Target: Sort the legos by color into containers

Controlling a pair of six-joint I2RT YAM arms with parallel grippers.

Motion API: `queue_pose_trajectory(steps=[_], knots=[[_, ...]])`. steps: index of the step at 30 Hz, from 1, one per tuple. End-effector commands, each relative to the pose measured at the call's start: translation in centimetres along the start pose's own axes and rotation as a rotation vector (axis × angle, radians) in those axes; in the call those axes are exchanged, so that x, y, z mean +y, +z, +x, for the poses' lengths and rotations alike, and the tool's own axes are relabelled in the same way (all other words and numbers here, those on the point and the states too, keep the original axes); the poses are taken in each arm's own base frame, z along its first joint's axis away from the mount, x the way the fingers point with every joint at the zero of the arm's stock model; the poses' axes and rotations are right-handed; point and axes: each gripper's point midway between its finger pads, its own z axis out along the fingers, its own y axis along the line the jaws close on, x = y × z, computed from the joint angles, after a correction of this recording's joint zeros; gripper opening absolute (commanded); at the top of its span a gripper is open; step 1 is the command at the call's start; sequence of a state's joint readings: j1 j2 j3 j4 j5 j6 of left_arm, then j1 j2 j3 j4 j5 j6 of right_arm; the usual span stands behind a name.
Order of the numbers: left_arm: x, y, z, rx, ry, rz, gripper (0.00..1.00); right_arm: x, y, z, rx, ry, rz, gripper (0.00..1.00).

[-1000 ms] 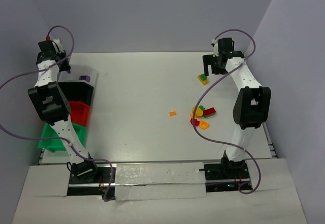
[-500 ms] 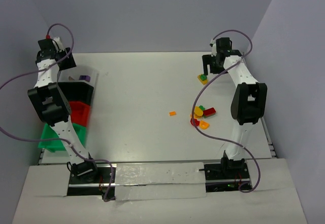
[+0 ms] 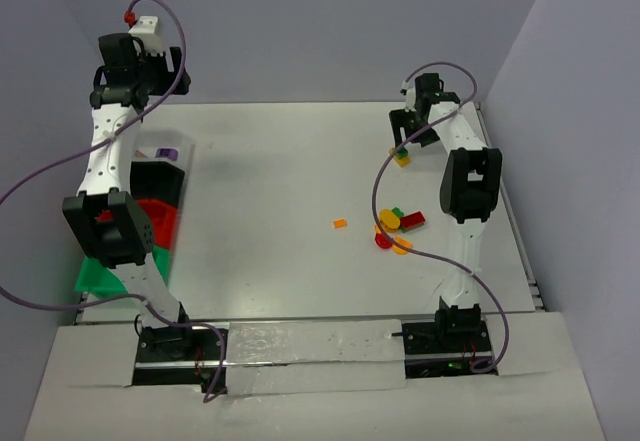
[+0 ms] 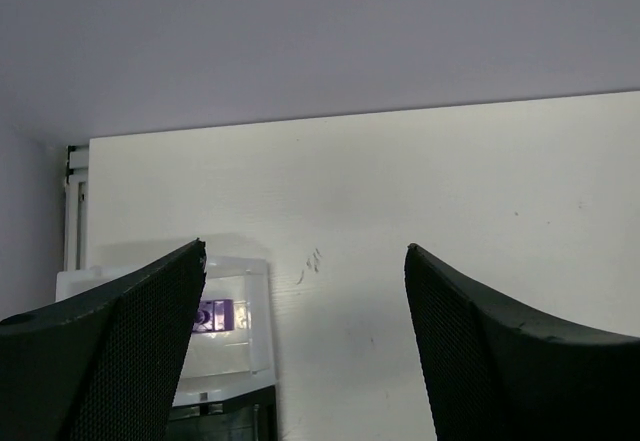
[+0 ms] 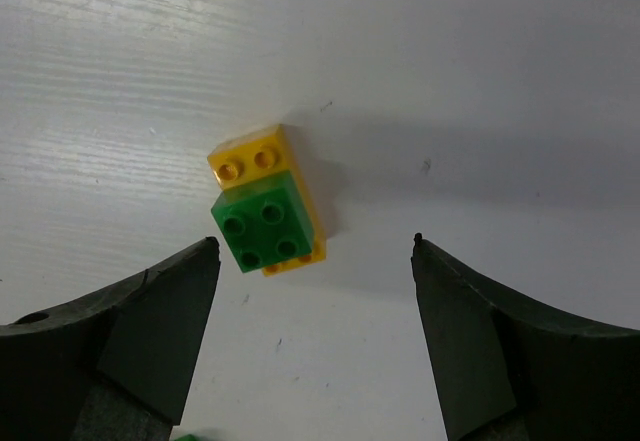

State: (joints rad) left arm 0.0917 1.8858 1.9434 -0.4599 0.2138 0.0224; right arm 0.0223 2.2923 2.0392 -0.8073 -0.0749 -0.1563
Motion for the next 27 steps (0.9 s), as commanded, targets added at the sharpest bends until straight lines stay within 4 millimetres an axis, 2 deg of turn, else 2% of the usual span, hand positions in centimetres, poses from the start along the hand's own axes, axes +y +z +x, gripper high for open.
queue_pose_trajectory(steps=[1,10,16,22,27], knots=[[-0.8,-1.3,-1.2,-0.025,0.011,0.049,0.86,0.7,-0.5,-1.3,-0.012,-0.082,-0.036,0.84],[-1.4,-1.1,1.1,0.053,0.02,0.076,0.82,2.2,0.4,0.4,0.043,-0.207,-0.064,0.67],[-1.4,-0.8,1.7,0.069,0.01,0.076,0.82,3.2,0.9,1.3,0.072,-0.243,-0.104,0.66],[-1.4,-0.6,1.7,0.071,0.006,0.077,0.82,3.1,1.6,1.3,0.08,-0.236,-0.106,0.63],[-1.5,-0.5,2.0,0.081,0.001,0.083,0.81,2.9,2.2,1.3,0.081,-0.233,-0.101,0.57]])
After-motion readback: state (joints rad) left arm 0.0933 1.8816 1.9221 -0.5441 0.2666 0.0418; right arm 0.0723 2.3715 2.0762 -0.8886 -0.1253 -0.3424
